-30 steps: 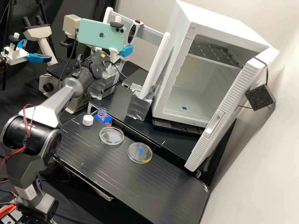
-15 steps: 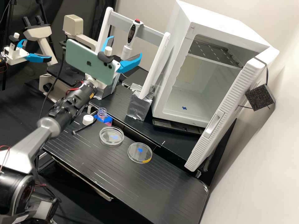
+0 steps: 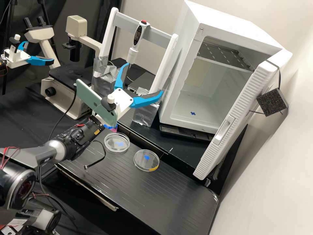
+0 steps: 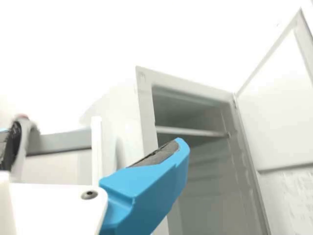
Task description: Use the pipette
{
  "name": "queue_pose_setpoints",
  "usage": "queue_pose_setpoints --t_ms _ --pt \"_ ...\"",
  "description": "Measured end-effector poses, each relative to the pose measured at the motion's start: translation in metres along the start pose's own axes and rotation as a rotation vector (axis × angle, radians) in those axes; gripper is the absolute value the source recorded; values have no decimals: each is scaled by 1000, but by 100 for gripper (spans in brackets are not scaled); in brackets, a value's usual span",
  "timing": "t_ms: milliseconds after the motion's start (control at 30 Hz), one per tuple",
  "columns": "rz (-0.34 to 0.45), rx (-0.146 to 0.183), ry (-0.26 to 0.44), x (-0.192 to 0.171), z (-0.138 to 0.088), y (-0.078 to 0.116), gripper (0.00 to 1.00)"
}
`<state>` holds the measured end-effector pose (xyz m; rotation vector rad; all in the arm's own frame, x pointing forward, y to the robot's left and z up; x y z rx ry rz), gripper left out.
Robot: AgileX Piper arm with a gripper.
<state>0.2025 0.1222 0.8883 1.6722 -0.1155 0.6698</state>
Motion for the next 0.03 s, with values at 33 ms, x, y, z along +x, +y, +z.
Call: queue_pose_setpoints --t_ms 33 --pt "-3 -2 -9 -1 3 0 100"
